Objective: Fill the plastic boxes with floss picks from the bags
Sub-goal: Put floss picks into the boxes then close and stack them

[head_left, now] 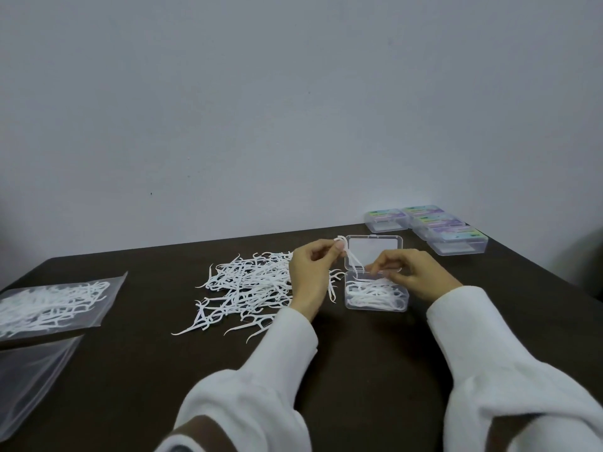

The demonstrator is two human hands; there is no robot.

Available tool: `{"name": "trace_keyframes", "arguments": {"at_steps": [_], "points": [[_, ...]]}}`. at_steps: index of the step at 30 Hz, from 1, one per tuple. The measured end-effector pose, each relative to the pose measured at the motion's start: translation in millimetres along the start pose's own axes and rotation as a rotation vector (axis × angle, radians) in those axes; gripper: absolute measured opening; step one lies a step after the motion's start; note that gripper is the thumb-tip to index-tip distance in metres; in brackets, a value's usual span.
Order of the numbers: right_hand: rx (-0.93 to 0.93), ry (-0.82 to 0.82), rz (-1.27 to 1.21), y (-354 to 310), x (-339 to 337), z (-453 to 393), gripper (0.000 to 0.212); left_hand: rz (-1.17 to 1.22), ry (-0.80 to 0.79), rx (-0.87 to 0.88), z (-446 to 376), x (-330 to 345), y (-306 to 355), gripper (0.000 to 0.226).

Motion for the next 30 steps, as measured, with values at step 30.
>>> {"name": "trace_keyframes", "arguments": {"at_steps": [30], "points": [[0.046,0.089,0.169,9.5,-5.3,0.2,0.008,-0.743,-0.297,0.290,13.3,19.8,-10.1,0.031]]}}
Point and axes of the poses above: each hand's wrist, its own z-axis away from the middle knuckle, its own x-axis out of the palm, y = z × x, the point moved 2 cm from there along -z, towards the middle knuckle, and after that the axes turned 9 degrees about -z, right-handed, at the moved point
